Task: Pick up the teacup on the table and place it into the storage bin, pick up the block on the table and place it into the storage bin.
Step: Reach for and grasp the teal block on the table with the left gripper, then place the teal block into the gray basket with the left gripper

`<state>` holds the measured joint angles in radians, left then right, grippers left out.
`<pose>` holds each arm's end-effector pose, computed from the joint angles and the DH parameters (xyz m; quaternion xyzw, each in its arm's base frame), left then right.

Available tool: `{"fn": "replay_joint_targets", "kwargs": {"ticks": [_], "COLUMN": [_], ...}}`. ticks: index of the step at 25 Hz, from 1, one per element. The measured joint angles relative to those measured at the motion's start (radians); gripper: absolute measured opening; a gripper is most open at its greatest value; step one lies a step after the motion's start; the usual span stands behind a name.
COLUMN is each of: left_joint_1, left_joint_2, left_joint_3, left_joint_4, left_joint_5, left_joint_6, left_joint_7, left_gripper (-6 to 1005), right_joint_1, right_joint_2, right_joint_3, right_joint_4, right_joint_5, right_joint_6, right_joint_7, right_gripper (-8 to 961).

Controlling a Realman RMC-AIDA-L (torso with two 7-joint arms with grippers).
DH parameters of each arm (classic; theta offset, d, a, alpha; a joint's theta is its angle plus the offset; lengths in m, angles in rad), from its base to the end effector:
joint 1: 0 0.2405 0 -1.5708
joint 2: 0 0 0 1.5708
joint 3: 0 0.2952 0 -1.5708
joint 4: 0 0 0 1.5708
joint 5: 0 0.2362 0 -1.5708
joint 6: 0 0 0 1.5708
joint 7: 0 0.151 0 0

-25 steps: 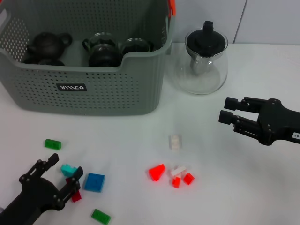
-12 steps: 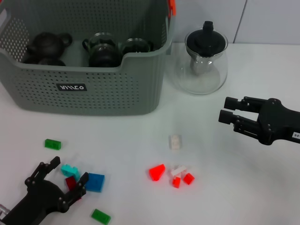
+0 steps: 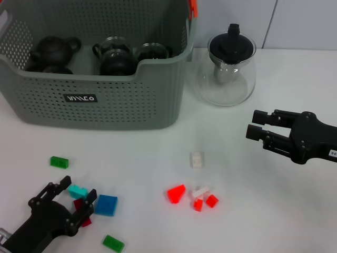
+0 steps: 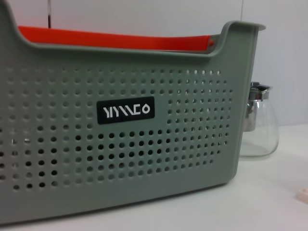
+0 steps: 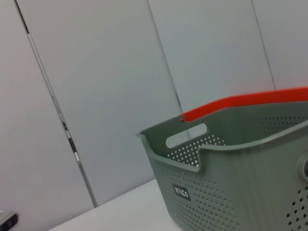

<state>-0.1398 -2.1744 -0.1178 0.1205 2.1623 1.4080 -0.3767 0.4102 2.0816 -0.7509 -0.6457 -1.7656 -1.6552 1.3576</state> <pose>-0.4215 0.1894 -0.1095 -0.8169 -0.2697 -0.2541 0.4419 0.3110 0.3356 -0.0166 -0.9034 0.2279 0.3401 0.1273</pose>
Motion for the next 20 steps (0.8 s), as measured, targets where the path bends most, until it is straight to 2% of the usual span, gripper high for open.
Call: {"fn": "replay_joint_targets", "kwargs": {"ticks": [9, 15, 18, 20], "left_joint_1": [-0.002, -0.003, -0.001, -0.004], "left_joint_2": [0.002, 0.004, 0.005, 0.008], "left_joint_3": [0.004, 0.005, 0.003, -0.002], "left_joint_4": [0.025, 0.043, 0.070, 0.113], "left_joint_5": [0.007, 0.015, 0.015, 0.010], "left_joint_6": [0.013, 0.028, 0.117, 0.222], "left_joint_7": [-0.056, -0.100, -0.155, -0.233], "left_gripper": [607, 413, 408, 409], "right_joint_1": [0.001, 0.004, 0.004, 0.003], "right_joint_2": [0.000, 0.000, 0.000, 0.000], "right_joint_3": [0.001, -0.001, 0.000, 0.001], "right_joint_4": [0.001, 0.002, 0.002, 0.002], "right_joint_5": [0.000, 0.000, 0.000, 0.000], "right_joint_6": [-0.002, -0.002, -0.003, -0.004], "right_joint_7": [0.000, 0.001, 0.002, 0.002], "right_gripper": [475, 475, 475, 475]}}
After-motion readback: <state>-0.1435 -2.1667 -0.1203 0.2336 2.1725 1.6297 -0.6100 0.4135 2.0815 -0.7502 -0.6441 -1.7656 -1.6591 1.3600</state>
